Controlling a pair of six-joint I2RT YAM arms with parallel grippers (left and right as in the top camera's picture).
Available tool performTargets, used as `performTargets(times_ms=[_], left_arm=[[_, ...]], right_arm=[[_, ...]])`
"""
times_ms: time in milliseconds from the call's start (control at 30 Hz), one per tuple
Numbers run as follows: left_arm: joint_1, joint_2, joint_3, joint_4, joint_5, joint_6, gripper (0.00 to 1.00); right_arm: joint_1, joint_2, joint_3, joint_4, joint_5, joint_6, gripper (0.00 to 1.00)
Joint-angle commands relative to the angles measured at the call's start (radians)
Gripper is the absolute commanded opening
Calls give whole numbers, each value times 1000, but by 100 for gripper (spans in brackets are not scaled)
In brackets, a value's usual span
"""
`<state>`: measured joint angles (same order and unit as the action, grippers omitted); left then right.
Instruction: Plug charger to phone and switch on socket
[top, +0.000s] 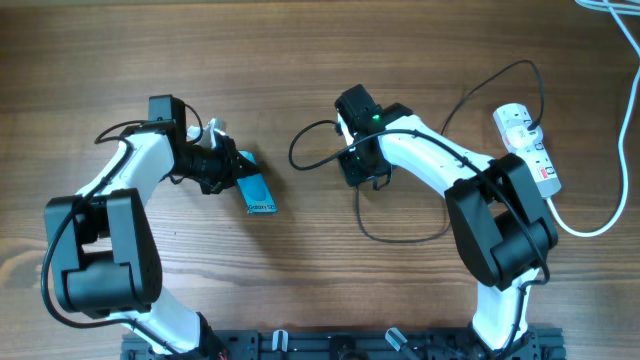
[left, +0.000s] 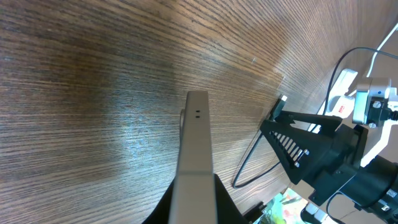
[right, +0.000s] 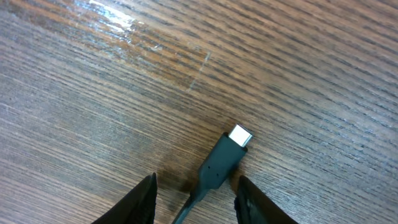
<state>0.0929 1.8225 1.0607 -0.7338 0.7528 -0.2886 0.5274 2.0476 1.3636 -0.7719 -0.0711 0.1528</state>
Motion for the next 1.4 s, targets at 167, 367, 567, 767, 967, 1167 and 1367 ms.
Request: performTargets(times_ms=[167,367,567,767,967,1167,1367], left_arm=[[1,5,-1,2,13,20,4],[3,3,0,-6,33,20,4],[7,3,0,130,243,21,4],[7,3,0,137,274,107,4],[47,-45,0,162,643,318,4],[97,-274,0,111,689,297,4],[111,-556,0,129,356,-47,4]], right_arm=[[-6,64,-42,-11,18,68,24],[-44,63,-35,-11,-98,4,4],[-106,63,-35,-11,-103,-15,4],[-106,63,-35,-3,-103,-27,4],[-106,-106,-35,-140,-758,-409,4],[-106,-357,-35,-216,-955,-444,4],[-46,-357,-48,-250,-1168,-533,4]])
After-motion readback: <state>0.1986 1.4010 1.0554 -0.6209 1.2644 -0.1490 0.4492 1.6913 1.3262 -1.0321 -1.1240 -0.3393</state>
